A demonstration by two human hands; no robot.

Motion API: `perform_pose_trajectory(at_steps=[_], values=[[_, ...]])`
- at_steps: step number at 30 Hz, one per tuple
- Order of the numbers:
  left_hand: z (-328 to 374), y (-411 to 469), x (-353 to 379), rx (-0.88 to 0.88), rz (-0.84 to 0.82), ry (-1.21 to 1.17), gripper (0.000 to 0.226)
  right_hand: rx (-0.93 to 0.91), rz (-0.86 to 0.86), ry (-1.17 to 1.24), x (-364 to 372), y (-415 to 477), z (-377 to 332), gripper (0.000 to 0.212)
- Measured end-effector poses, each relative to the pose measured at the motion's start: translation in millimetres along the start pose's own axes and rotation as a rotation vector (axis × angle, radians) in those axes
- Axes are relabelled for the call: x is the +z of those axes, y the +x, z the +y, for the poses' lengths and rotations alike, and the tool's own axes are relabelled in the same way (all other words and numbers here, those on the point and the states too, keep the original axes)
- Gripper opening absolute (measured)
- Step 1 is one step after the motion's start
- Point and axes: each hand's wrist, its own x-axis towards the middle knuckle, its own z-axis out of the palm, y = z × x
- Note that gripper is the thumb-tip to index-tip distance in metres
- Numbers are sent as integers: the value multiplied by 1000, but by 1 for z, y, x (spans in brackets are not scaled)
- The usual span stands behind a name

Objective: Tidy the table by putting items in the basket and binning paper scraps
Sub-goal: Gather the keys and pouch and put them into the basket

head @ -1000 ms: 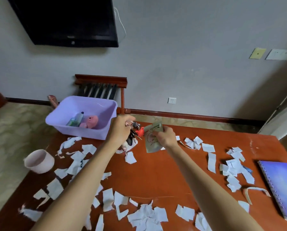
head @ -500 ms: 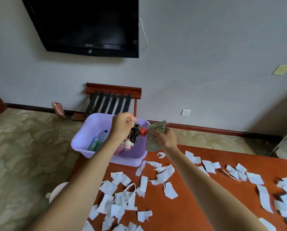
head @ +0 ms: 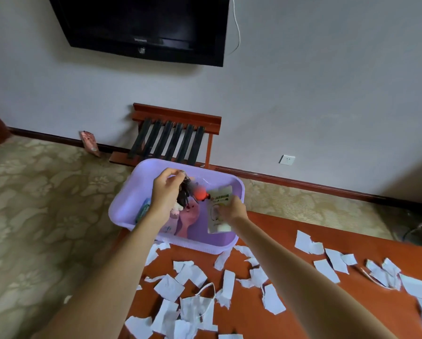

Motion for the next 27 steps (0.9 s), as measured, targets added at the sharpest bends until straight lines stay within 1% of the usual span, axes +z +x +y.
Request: perform_pose_trajectory(at_steps=[3,5,6,9,11,12,13,14,16,17,20,22,24,26,27], values=[[-11,12,0,-67,21,-62,15,109,-45,-40,20,11,0,49],[-17,20,0,-75,10,-101,23,179,-56,-85,31,20,2,48],[-19,24,-2,-67,4,-81,27,193,-70,-106,35,22,3,48],[-25,37,-6,-46,20,-9,31,187,-143,-77,45,25,6,45],[-29,46,-7,-50,33,4,32,190,-195,-147,48,21,5,41],[-30,51,-8,-55,38,15,32,146,-236,-313,49,22,8,40],[-32,55,-7,-59,42,22,33,81,-209,-463,51,17,10,40],[-33,58,-7,-68,43,27,33,87,-207,-465,52,20,10,42],[-33,62,-5,-81,53,14,31,164,-207,-360,53,22,12,47],[-33,63,-4,-84,55,11,28,152,-195,-347,52,22,11,48],[-32,63,-1,-105,39,-12,20,88,-281,-582,48,28,10,44],[-32,64,-1,-130,38,-45,21,15,-262,-684,47,28,5,43],[-31,68,0,-157,33,-83,24,0,-157,-669,46,34,2,39],[-28,72,2,-172,14,-92,27,-87,9,-455,44,40,-7,39],[-26,75,3,-170,-1,-90,27,-155,47,-306,43,43,-12,42]])
